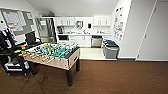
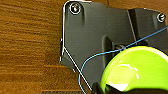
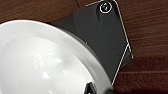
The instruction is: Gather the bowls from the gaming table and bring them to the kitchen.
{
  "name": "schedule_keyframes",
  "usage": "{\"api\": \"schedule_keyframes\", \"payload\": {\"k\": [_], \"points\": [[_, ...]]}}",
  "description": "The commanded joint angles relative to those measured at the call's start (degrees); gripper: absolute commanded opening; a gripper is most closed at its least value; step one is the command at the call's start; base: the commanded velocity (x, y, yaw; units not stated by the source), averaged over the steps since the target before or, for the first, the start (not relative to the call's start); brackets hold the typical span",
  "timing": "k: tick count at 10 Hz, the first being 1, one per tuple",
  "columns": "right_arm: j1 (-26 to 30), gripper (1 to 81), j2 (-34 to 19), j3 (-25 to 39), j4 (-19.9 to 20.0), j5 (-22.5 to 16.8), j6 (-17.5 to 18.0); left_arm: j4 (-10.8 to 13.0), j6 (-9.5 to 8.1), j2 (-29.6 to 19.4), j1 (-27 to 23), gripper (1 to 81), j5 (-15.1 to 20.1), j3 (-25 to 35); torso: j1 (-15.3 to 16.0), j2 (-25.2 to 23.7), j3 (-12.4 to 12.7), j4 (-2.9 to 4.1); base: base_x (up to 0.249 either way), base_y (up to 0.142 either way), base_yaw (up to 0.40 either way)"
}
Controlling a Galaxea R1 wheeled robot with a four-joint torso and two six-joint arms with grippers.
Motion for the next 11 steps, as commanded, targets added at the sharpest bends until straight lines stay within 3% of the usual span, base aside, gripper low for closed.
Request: {"api": "schedule_keyframes", "payload": {"k": [1,4,11], "points": [[2.17,1.0,-0.17,0.24,-0.71,-2.93,-0.31,-0.16,0.27,-0.49,-1.62,1.0,2.57,-0.42,0.0,0.0,0.0,0.0,0.164,0.0,0.0],[2.35,1.0,-0.08,0.42,-0.71,-2.93,-0.31,-0.08,0.27,-0.4,-1.62,1.0,2.57,-0.42,0.02,0.0,0.0,0.0,0.165,0.0,0.0],[2.44,1.0,-0.43,0.24,-0.97,-2.93,-0.22,-0.16,0.27,0.3,-1.62,1.0,3.01,-0.42,0.05,0.0,0.0,0.0,0.165,-0.068,0.0]]}}
